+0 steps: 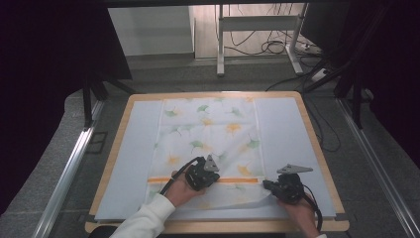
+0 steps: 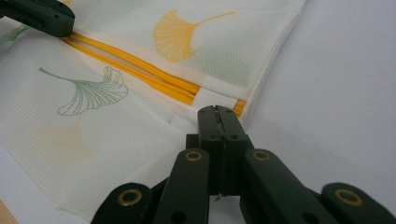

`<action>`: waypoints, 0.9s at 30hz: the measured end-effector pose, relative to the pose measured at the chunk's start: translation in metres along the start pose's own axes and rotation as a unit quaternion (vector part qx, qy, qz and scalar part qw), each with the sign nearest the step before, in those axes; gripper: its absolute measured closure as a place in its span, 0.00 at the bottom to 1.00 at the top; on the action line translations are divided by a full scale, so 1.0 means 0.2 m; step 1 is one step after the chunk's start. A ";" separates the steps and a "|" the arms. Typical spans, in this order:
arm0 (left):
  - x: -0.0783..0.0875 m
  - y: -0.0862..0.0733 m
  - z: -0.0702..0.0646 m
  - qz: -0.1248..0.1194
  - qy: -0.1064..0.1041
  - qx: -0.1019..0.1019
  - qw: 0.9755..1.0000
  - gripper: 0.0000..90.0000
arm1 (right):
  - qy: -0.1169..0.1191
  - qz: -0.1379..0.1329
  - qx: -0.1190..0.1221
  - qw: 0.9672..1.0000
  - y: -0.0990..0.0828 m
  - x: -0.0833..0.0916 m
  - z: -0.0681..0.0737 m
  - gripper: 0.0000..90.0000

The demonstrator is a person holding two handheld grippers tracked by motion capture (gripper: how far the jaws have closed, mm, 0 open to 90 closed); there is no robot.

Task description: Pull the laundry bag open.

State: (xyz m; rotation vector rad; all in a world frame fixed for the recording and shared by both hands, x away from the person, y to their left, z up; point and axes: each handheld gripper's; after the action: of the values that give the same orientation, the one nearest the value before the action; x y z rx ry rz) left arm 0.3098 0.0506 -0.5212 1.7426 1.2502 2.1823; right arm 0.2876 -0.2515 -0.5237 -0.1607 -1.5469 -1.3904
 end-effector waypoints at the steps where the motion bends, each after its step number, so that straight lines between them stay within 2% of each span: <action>1: 0.00 0.00 0.00 0.000 0.001 0.001 1.000 1.00 | 0.000 0.000 0.000 1.000 0.00 0.00 0.00 1.00; 12: 0.02 -0.02 0.01 0.001 0.001 0.007 1.000 1.00 | 0.001 -0.001 -0.001 1.000 0.00 0.00 0.00 1.00; 16: 0.03 -0.04 0.02 0.006 0.013 0.005 1.000 1.00 | 0.001 0.000 0.000 1.000 0.00 0.00 0.00 1.00; 20: 0.05 -0.07 0.05 0.002 0.009 0.022 1.000 1.00 | 0.001 0.000 0.001 1.000 0.00 0.00 0.00 1.00; 27: 0.07 -0.09 0.06 0.005 0.011 0.021 1.000 1.00 | 0.001 0.000 0.001 1.000 0.00 0.00 0.00 1.00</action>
State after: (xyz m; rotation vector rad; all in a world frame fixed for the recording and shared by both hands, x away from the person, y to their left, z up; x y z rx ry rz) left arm 0.3070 0.0759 -0.5222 1.7488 1.3042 2.2033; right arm 0.2879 -0.2517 -0.5238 -0.1588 -1.5468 -1.3885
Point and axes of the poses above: each handheld gripper's, and its own axes: x roughly backward along the jaws, y roughly out of its top, z roughly to its left
